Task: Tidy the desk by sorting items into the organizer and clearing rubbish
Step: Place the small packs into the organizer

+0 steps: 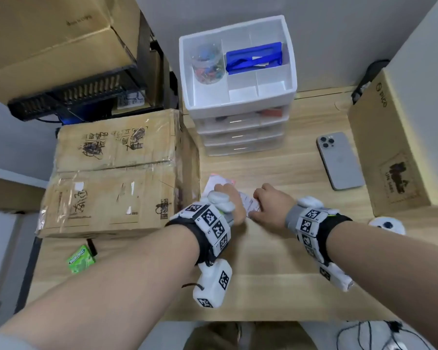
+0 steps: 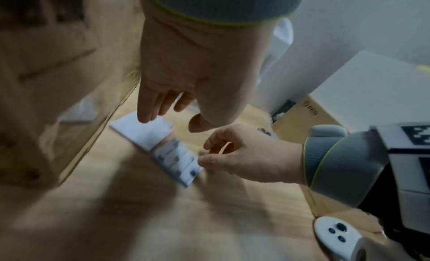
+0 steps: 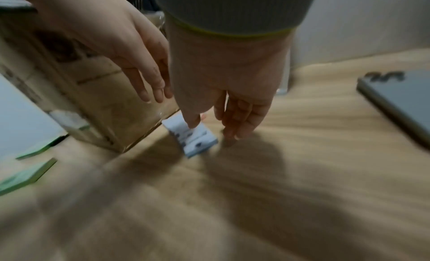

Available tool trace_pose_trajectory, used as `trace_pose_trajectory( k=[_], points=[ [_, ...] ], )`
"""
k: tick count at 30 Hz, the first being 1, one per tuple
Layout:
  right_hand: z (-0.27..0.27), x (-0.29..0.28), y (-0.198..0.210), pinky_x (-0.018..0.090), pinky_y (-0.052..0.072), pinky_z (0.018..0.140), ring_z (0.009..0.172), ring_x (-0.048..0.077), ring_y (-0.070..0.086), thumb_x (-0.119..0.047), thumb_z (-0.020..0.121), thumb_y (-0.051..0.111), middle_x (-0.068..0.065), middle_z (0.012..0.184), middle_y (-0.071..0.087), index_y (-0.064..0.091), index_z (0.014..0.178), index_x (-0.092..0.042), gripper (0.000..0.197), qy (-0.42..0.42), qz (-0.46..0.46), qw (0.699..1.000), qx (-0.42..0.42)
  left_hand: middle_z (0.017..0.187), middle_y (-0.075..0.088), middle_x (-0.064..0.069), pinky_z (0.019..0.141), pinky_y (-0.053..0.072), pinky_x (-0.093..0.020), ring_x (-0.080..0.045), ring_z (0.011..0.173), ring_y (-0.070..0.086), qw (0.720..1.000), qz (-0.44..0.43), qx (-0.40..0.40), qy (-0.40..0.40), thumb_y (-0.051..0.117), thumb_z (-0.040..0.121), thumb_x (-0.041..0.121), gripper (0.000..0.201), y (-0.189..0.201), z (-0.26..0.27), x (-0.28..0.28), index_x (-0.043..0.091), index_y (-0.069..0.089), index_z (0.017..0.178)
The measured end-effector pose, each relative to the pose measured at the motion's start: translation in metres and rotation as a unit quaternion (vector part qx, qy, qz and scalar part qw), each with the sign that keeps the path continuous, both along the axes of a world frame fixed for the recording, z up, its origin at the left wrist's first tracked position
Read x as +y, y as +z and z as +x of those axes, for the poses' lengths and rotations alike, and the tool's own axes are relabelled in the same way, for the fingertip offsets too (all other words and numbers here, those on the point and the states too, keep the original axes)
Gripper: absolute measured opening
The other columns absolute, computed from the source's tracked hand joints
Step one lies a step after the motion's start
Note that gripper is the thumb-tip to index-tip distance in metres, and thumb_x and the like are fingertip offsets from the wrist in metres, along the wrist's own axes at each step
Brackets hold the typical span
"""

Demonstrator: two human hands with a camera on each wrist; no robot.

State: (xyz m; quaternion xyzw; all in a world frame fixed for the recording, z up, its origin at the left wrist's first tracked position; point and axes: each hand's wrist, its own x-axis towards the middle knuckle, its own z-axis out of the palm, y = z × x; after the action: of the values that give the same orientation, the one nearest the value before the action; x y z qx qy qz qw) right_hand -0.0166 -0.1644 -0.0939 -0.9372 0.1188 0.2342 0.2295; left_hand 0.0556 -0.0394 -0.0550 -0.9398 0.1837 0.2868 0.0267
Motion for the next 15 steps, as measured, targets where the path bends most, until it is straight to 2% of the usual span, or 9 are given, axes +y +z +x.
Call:
trace_pose_trajectory(
  k=[1, 2, 3, 4, 5, 8, 10, 13, 15],
  points=[
    [-0.003, 0.005, -0.005, 0.035, 0.046, 0.071, 0.093, 0.03, 0.059, -0.051, 0.084, 0.065, 0.007, 0.113, 0.049, 0.055, 0.114, -0.014, 0.049, -0.011, 0.0, 1.0, -0.018, 0.111, 0.052, -0.005, 0.058, 0.029, -0.027, -0.024, 0.101, 0.054, 1.0, 0.028, -0.007, -0.001, 0.053, 0.095, 0.019, 0.042, -0.007, -0.003, 0.001, 0.024, 0.022, 0.067],
    [-0.005, 0.009, -0.011, 0.035, 0.045, 0.071, 0.095, 0.03, 0.058, -0.052, 0.083, 0.066, 0.007, 0.113, 0.048, 0.054, 0.114, -0.015, 0.05, -0.02, 0.0, 0.999, -0.034, 0.121, 0.053, -0.005, 0.071, 0.036, -0.029, -0.024, 0.111, 0.053, 0.997, 0.067, -0.027, -0.01, 0.048, 0.098, 0.014, 0.028, -0.017, -0.007, 0.001, 0.022, 0.038, 0.073],
    [-0.006, 0.01, -0.016, 0.034, 0.043, 0.07, 0.096, 0.029, 0.057, -0.052, 0.083, 0.067, 0.006, 0.113, 0.047, 0.055, 0.113, -0.015, 0.049, -0.026, 0.004, 0.999, -0.047, 0.126, 0.051, -0.006, 0.085, 0.037, -0.03, -0.024, 0.117, 0.051, 0.995, 0.084, -0.052, -0.002, 0.043, 0.099, 0.01, 0.015, -0.026, -0.012, 0.001, 0.019, 0.052, 0.09],
    [-0.006, 0.011, -0.017, 0.033, 0.042, 0.069, 0.096, 0.028, 0.056, -0.051, 0.082, 0.069, 0.005, 0.112, 0.047, 0.056, 0.112, -0.016, 0.048, -0.03, 0.014, 0.998, -0.054, 0.127, 0.05, -0.005, 0.093, 0.037, -0.032, -0.023, 0.118, 0.049, 0.993, 0.094, -0.07, 0.014, 0.041, 0.1, 0.009, 0.017, -0.032, -0.013, 0.001, 0.017, 0.056, 0.106],
    [-0.006, 0.01, -0.018, 0.033, 0.042, 0.07, 0.096, 0.026, 0.055, -0.049, 0.081, 0.071, 0.005, 0.112, 0.047, 0.056, 0.112, -0.016, 0.047, -0.032, 0.028, 0.998, -0.056, 0.127, 0.049, -0.004, 0.097, 0.037, -0.032, -0.022, 0.118, 0.048, 0.991, 0.11, -0.081, 0.007, 0.041, 0.1, 0.011, 0.022, -0.037, -0.015, 0.002, 0.017, 0.056, 0.115],
    [-0.008, 0.004, -0.013, 0.035, 0.044, 0.074, 0.093, 0.022, 0.05, -0.039, 0.08, 0.074, 0.0, 0.106, 0.045, 0.051, 0.106, -0.019, 0.041, -0.034, 0.055, 0.996, -0.059, 0.129, 0.044, -0.004, 0.099, 0.036, -0.032, -0.021, 0.12, 0.045, 0.986, 0.141, -0.088, 0.013, 0.047, 0.099, 0.023, 0.026, -0.036, -0.017, 0.002, 0.02, 0.051, 0.124],
    [-0.011, 0.002, -0.009, 0.037, 0.044, 0.07, 0.087, 0.023, 0.052, -0.029, 0.082, 0.07, -0.002, 0.098, 0.05, 0.043, 0.101, -0.022, 0.034, -0.039, 0.079, 0.995, -0.048, 0.133, 0.04, -0.005, 0.098, 0.037, -0.033, -0.022, 0.123, 0.042, 0.988, 0.14, -0.064, 0.005, 0.054, 0.094, 0.031, 0.036, -0.035, -0.014, 0.003, 0.02, 0.045, 0.128],
    [-0.018, -0.01, -0.004, 0.038, 0.047, 0.064, 0.075, 0.026, 0.058, -0.017, 0.085, 0.061, 0.0, 0.084, 0.059, 0.04, 0.098, -0.026, 0.027, -0.066, 0.135, 0.988, -0.024, 0.133, 0.039, -0.005, 0.095, 0.04, -0.034, -0.024, 0.122, 0.042, 0.995, 0.095, -0.041, -0.003, 0.059, 0.09, 0.029, 0.042, -0.03, -0.01, 0.001, 0.019, 0.048, 0.128],
    [-0.019, -0.021, 0.002, 0.034, 0.048, 0.067, 0.071, 0.02, 0.057, -0.011, 0.084, 0.06, -0.006, 0.08, 0.059, 0.048, 0.1, -0.027, 0.025, -0.094, 0.181, 0.979, -0.022, 0.131, 0.041, -0.005, 0.088, 0.043, -0.032, -0.025, 0.118, 0.045, 0.998, 0.059, -0.011, -0.036, 0.059, 0.087, 0.023, 0.036, -0.024, -0.012, 0.002, 0.016, 0.055, 0.122]
  ],
)
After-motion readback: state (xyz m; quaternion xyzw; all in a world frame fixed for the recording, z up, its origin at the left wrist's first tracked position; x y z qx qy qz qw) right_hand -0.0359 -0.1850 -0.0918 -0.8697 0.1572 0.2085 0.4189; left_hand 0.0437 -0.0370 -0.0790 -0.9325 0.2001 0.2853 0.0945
